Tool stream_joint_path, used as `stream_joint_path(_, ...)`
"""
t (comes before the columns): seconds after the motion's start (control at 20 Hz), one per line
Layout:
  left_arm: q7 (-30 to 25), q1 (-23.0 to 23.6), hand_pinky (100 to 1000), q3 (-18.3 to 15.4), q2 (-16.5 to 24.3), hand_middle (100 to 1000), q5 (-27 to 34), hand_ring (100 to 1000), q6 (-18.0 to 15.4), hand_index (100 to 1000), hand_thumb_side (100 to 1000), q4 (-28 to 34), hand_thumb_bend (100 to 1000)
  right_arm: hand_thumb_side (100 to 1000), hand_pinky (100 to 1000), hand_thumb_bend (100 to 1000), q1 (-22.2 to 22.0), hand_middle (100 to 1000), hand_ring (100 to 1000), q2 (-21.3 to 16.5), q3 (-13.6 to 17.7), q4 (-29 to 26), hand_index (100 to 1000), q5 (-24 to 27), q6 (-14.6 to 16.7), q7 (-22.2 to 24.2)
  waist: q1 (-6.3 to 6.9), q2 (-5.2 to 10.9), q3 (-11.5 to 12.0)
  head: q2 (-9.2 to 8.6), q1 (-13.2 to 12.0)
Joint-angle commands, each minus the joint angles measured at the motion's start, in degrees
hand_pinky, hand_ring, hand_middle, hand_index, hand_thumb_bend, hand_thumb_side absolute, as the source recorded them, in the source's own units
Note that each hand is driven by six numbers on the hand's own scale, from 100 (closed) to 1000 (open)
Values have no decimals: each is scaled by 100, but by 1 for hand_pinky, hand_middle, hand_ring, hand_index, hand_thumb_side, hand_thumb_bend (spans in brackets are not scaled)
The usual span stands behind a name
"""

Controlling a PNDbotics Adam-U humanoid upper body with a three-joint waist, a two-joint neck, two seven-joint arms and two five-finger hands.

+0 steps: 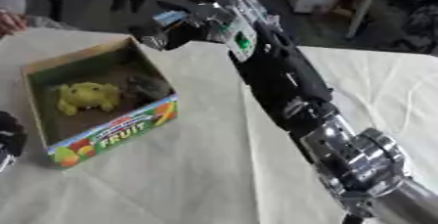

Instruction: Pick up objects on the table and place them in the box.

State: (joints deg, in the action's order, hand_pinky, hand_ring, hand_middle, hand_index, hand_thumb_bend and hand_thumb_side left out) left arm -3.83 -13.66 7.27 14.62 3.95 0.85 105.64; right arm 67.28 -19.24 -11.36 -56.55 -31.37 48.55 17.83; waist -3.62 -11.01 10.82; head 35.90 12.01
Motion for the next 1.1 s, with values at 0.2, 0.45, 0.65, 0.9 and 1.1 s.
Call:
stream_joint_path(0.2, 166, 46, 531, -200, 121, 579, -47, 627, -16, 663, 100, 78, 401, 287, 612, 100, -315, 659, 600, -815, 13, -844, 793, 1705, 341, 925, 117, 131, -223, 96, -145)
stream_joint_path(0.45, 361, 118, 532, -371, 200, 579, -66, 629, -41, 665, 169, 113, 500, 395, 586, 100, -1003, 629, 576, -1468, 190, -1326, 784, 3032, 171, 1242, 169, 151, -408, 111, -292)
stream_joint_path(0.65, 562, 193, 532, -547, 301, 579, -102, 629, -59, 665, 218, 156, 548, 486, 569, 100, -1812, 612, 562, -2039, 584, -1832, 774, 3911, -403, 1444, 217, 170, -537, 139, -439)
stream_joint_path(0.9, 855, 319, 532, -799, 523, 579, -149, 629, -81, 666, 293, 229, 626, 608, 554, 100, -2825, 597, 555, -2556, 1227, -2162, 759, 4635, -1067, 1343, 261, 194, -697, 209, -653)
stream_joint_path(1.1, 1118, 451, 531, -1005, 715, 579, -153, 629, -88, 666, 355, 276, 677, 667, 550, 100, -3564, 599, 571, -2830, 1740, -2162, 747, 4933, -1377, 1074, 301, 239, -806, 285, -756)
